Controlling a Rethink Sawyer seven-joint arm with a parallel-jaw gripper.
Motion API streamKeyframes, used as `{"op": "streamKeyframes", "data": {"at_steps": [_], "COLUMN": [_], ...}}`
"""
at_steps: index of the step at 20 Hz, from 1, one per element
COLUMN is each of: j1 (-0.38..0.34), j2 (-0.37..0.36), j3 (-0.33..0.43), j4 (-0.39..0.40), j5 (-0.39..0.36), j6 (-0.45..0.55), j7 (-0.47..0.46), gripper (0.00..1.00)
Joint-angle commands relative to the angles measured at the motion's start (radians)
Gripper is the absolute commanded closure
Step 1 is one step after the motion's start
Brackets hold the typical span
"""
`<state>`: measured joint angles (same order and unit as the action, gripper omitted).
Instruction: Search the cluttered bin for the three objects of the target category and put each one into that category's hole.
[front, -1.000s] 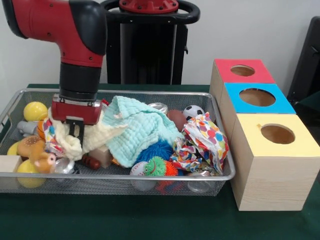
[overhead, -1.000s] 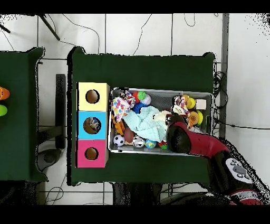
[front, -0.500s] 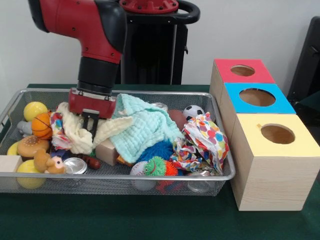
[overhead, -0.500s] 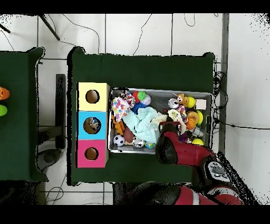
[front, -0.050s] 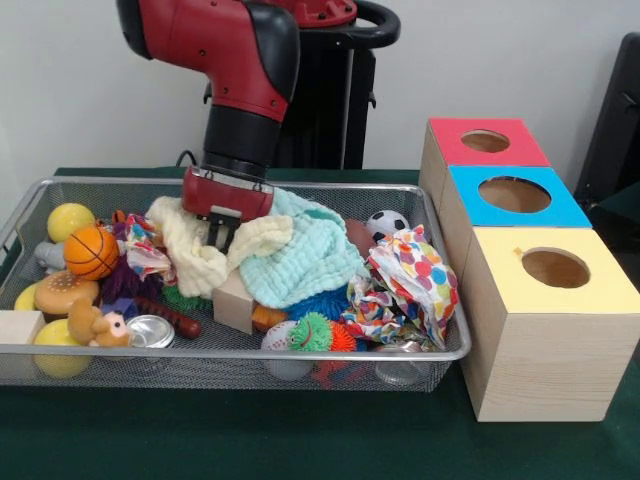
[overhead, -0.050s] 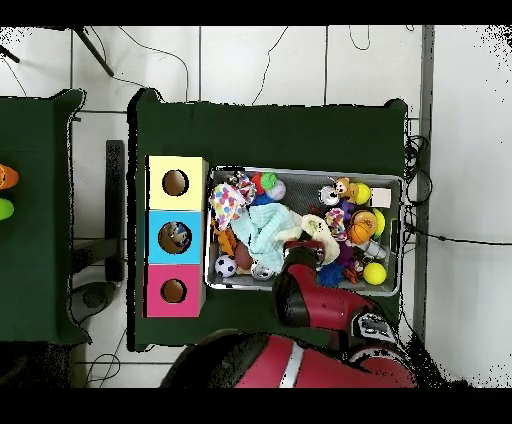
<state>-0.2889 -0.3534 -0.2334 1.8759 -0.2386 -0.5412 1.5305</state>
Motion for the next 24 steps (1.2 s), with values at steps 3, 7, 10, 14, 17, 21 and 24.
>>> {"op": "streamKeyframes", "data": {"at_steps": [3,7,10,14,17,21,24], "j1": [0.162,0.261,0.325,0.393,0.442,0.485,0.486], "j2": [0.099,0.094,0.092,0.104,0.11,0.12,0.121], "j3": [0.05,0.068,0.077,0.08,0.077,0.072,0.077], "j4": [0.209,0.212,0.206,0.179,0.158,0.126,0.108], "j5": [0.252,0.416,0.529,0.658,0.751,0.856,0.897], "j6": [0.038,0.073,0.101,0.142,0.167,0.205,0.224], "j7": [0.327,0.349,0.349,0.333,0.316,0.286,0.273], "gripper": [1.0,1.0,1.0,1.0,1.0,1.0,1.0]}}
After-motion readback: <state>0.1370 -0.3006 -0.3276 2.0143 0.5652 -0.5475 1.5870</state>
